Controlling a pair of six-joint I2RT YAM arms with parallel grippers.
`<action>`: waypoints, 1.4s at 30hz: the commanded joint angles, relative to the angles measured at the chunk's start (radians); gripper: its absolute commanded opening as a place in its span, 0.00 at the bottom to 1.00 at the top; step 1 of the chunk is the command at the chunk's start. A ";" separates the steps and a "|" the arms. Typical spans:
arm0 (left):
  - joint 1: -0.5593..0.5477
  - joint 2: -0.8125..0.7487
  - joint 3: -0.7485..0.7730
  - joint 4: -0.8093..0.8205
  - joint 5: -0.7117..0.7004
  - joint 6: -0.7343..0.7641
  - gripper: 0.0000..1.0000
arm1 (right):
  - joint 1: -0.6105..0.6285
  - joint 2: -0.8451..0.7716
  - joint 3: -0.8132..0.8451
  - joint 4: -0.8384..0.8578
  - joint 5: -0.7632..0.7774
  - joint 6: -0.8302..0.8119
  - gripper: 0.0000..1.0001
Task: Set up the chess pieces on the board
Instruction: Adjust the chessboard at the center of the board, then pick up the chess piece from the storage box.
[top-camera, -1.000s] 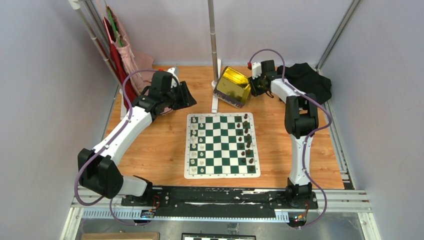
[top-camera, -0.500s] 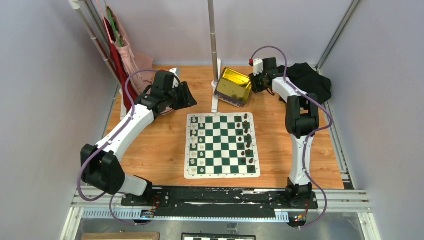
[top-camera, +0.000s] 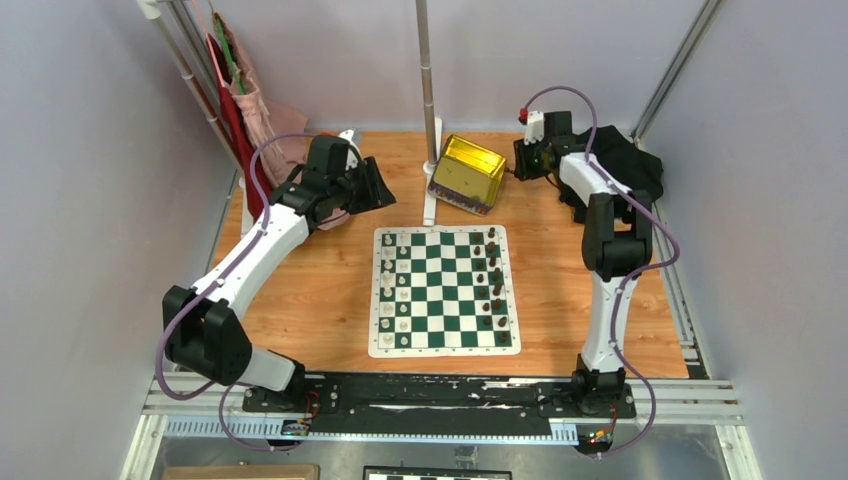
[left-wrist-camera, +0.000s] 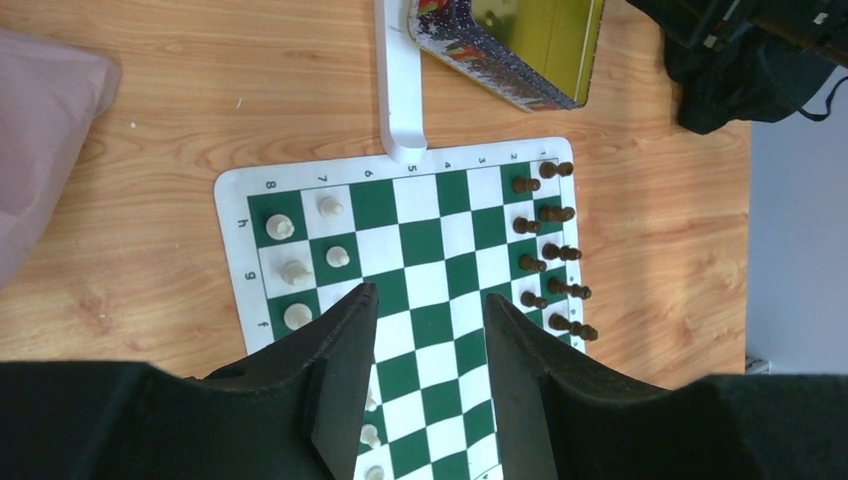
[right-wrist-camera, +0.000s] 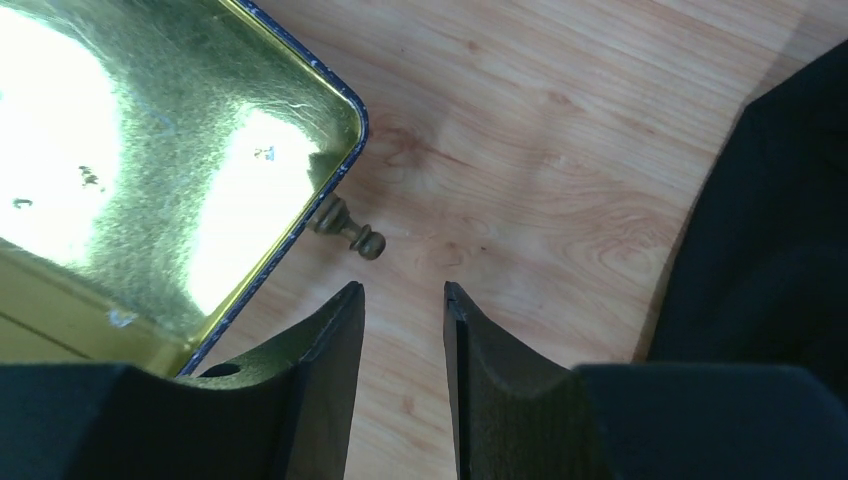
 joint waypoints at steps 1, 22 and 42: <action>-0.001 0.007 0.033 0.000 0.014 0.008 0.49 | -0.016 -0.096 -0.035 0.004 -0.058 0.118 0.39; -0.015 0.025 0.043 -0.019 0.016 0.021 0.49 | -0.145 -0.101 -0.462 0.764 -0.318 1.158 0.38; -0.030 0.057 0.072 -0.039 0.000 0.024 0.49 | -0.153 0.021 -0.495 1.049 -0.286 1.422 0.39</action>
